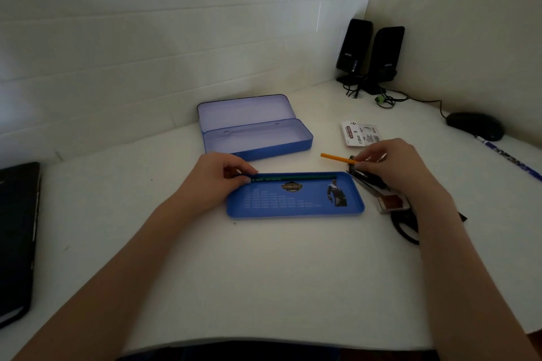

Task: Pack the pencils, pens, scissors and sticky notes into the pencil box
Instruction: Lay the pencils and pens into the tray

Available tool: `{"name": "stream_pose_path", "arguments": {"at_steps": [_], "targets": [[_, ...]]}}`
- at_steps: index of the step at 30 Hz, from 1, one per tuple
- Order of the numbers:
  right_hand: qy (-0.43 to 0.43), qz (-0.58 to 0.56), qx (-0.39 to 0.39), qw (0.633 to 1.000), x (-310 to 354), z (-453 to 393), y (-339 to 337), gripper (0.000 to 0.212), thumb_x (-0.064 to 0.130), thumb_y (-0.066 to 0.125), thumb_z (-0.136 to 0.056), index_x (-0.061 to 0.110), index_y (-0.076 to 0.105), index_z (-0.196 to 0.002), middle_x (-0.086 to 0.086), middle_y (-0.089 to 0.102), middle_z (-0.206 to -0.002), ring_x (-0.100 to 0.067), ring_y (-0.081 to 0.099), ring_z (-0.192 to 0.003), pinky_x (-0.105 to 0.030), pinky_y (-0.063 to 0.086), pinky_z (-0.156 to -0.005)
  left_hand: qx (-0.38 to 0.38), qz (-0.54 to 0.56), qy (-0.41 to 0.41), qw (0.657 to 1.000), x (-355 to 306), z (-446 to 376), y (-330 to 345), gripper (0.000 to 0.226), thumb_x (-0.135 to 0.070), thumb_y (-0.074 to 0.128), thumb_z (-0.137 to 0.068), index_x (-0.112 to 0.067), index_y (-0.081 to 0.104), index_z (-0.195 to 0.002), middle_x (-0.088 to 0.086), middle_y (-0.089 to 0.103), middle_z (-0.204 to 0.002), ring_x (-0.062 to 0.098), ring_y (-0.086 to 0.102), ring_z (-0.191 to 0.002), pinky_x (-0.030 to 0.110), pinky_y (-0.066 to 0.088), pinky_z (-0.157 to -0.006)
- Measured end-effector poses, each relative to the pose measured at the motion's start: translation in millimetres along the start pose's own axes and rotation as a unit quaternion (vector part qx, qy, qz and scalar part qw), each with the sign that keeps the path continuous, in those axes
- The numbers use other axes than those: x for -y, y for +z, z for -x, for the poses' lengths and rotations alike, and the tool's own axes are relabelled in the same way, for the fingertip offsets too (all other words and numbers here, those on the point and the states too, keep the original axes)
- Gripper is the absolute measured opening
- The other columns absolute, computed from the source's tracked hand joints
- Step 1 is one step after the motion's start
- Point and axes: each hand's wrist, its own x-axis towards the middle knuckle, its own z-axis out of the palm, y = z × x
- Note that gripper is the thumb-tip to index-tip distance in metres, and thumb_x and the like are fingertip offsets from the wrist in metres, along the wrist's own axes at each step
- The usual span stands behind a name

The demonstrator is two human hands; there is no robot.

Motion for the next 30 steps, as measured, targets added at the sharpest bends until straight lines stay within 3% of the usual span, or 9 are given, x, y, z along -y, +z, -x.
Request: {"name": "stream_pose_path", "arguments": {"at_steps": [4,7,10,13,16,21,26,30], "targets": [[-0.033,0.057,-0.015,0.998,2.3,-2.0,3.8,0.000,0.030,0.067,-0.081,0.030,0.067,-0.081,0.001,0.064,-0.089,-0.014,0.056,-0.084,-0.033,0.048,-0.075,-0.015,0.004,-0.005,1.000,0.3,-0.3,3.0,0.018,-0.006,0.069,-0.078,-0.022,0.074,-0.086,-0.013,0.070,-0.082,0.001,0.063,-0.078,0.006,0.047,-0.074],[-0.091,0.009,-0.023,0.996,11.6,2.0,1.6,0.003,0.024,0.066,-0.082,0.026,0.068,-0.084,0.007,0.061,-0.079,-0.006,0.053,-0.073,-0.019,0.039,-0.062,-0.035,0.006,-0.012,0.999,-1.1,0.4,7.2,0.015,-0.008,0.070,-0.077,-0.021,0.074,-0.082,-0.011,0.070,-0.079,0.005,0.064,-0.075,0.011,0.049,-0.073],[-0.143,-0.049,0.043,0.988,27.1,10.2,2.3,0.007,0.020,0.069,-0.081,0.027,0.069,-0.079,0.007,0.063,-0.078,-0.004,0.054,-0.073,-0.011,0.039,-0.060,-0.048,0.009,-0.011,0.999,-2.0,-0.4,9.6,0.011,-0.009,0.072,-0.076,-0.020,0.074,-0.080,-0.014,0.067,-0.073,-0.001,0.061,-0.069,0.005,0.046,-0.065],[-0.166,-0.041,0.138,0.976,36.8,14.8,12.4,0.005,0.020,0.071,-0.078,0.024,0.073,-0.079,0.001,0.066,-0.082,-0.014,0.059,-0.078,-0.019,0.047,-0.069,-0.058,0.023,-0.022,0.998,-2.8,-1.5,10.0,0.008,-0.010,0.076,-0.072,-0.016,0.075,-0.077,-0.014,0.065,-0.067,-0.007,0.059,-0.060,0.002,0.043,-0.059],[-0.188,-0.009,0.169,0.968,42.3,16.0,24.9,0.006,0.020,0.073,-0.077,0.024,0.074,-0.082,0.000,0.065,-0.087,-0.016,0.057,-0.082,-0.023,0.045,-0.070,-0.060,0.043,-0.033,0.997,-1.7,-3.1,9.9,0.009,-0.011,0.079,-0.069,-0.015,0.075,-0.076,-0.012,0.067,-0.067,-0.007,0.059,-0.058,0.002,0.042,-0.057],[-0.226,0.001,0.118,0.967,49.6,15.6,40.9,0.006,0.020,0.073,-0.077,0.023,0.072,-0.082,0.004,0.062,-0.085,-0.009,0.056,-0.079,-0.021,0.046,-0.072,0.000,0.100,-0.062,0.993,2.0,-5.6,1.3,0.017,-0.007,0.077,-0.070,-0.016,0.075,-0.084,-0.011,0.072,-0.080,-0.004,0.066,-0.075,0.001,0.044,-0.067],[-0.259,-0.002,0.086,0.962,59.9,18.9,55.9,0.005,0.021,0.073,-0.077,0.018,0.073,-0.080,0.009,0.063,-0.076,-0.009,0.054,-0.077,-0.013,0.041,-0.068,0.031,0.099,-0.062,0.993,3.5,-6.0,-2.2,0.019,-0.007,0.075,-0.073,-0.021,0.076,-0.086,-0.018,0.073,-0.081,-0.005,0.067,-0.079,0.000,0.043,-0.070],[-0.281,0.012,0.070,0.957,68.0,19.8,70.9,0.005,0.023,0.072,-0.078,0.019,0.072,-0.081,0.006,0.063,-0.080,-0.010,0.052,-0.081,-0.027,0.046,-0.074,0.034,0.104,-0.065,0.992,2.5,-5.4,-2.9,0.014,-0.016,0.074,-0.075,-0.025,0.076,-0.086,-0.015,0.074,-0.084,-0.004,0.067,-0.080,0.001,0.044,-0.071]]}}
